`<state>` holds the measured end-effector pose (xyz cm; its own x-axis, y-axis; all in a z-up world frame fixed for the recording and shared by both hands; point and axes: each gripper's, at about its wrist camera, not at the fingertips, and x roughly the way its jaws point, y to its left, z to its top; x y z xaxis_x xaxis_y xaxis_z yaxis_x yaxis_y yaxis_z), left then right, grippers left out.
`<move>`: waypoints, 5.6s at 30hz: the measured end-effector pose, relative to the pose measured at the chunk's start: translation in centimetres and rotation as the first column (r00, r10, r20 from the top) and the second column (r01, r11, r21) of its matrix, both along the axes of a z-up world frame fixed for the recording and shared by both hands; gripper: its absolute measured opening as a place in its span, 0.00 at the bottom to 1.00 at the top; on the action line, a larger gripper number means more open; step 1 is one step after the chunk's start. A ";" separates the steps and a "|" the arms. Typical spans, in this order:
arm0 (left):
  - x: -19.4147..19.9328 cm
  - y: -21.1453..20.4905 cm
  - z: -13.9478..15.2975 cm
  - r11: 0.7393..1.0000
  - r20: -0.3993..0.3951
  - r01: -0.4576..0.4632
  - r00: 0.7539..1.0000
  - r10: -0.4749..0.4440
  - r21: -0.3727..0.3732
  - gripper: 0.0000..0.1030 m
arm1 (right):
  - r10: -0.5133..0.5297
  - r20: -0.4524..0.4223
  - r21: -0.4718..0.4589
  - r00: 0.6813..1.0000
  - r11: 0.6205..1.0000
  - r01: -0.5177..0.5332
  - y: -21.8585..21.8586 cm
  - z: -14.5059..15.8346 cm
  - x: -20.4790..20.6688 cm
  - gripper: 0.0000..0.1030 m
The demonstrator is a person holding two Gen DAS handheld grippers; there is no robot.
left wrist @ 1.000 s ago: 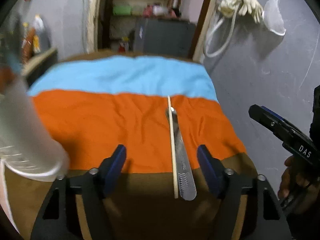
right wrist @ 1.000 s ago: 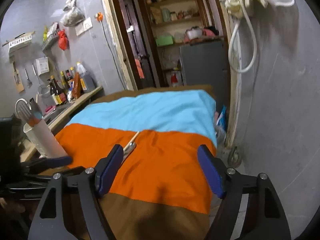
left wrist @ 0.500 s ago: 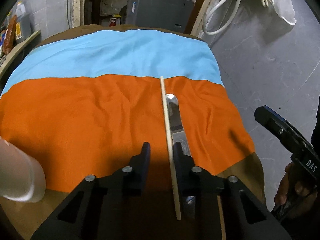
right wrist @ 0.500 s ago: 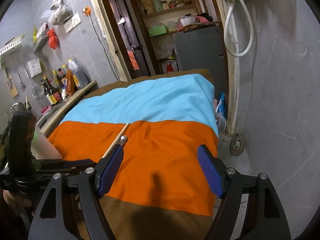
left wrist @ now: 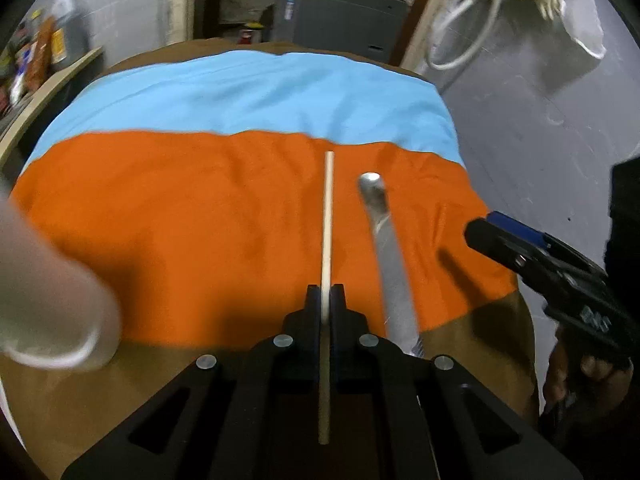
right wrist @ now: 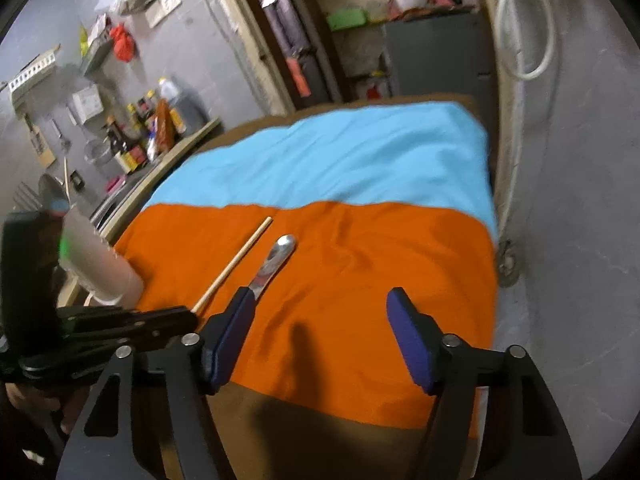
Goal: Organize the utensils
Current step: 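Grasp the last chopstick with the left tool while the right tool grasps the silver knife, then carry the chopstick and knife to the caddy with both tools, then release the chopstick and knife into the caddy with both tools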
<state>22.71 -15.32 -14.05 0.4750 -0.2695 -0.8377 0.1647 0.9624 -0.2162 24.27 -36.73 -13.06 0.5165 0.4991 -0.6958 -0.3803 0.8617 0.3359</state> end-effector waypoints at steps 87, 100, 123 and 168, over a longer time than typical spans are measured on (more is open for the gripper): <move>-11.5 10.4 17.7 0.965 0.554 -0.094 0.803 0.220 -0.246 0.02 | -0.089 0.549 0.265 0.831 0.962 -0.072 11.3 16.3 -9.3 0.13; -7.0 26.4 19.0 0.883 0.629 -0.249 0.627 0.459 -0.397 0.02 | -0.217 0.553 0.511 0.804 0.851 -0.122 19.4 17.7 -7.0 0.13; -6.6 27.6 12.8 0.906 0.724 -0.243 0.546 0.422 -0.345 0.02 | -0.264 0.729 0.312 0.631 0.949 0.036 25.6 12.0 -9.6 0.13; -11.0 23.6 14.6 0.977 0.585 -0.143 0.783 0.210 -0.159 0.64 | -0.275 0.649 0.201 0.709 0.961 0.188 20.2 15.6 -13.4 0.48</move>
<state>11.67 8.28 0.52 0.9175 -0.1974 -0.3454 0.1219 0.9660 -0.2282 10.90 -16.49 2.56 0.9328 0.3524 -0.0748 -0.3359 0.9259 0.1731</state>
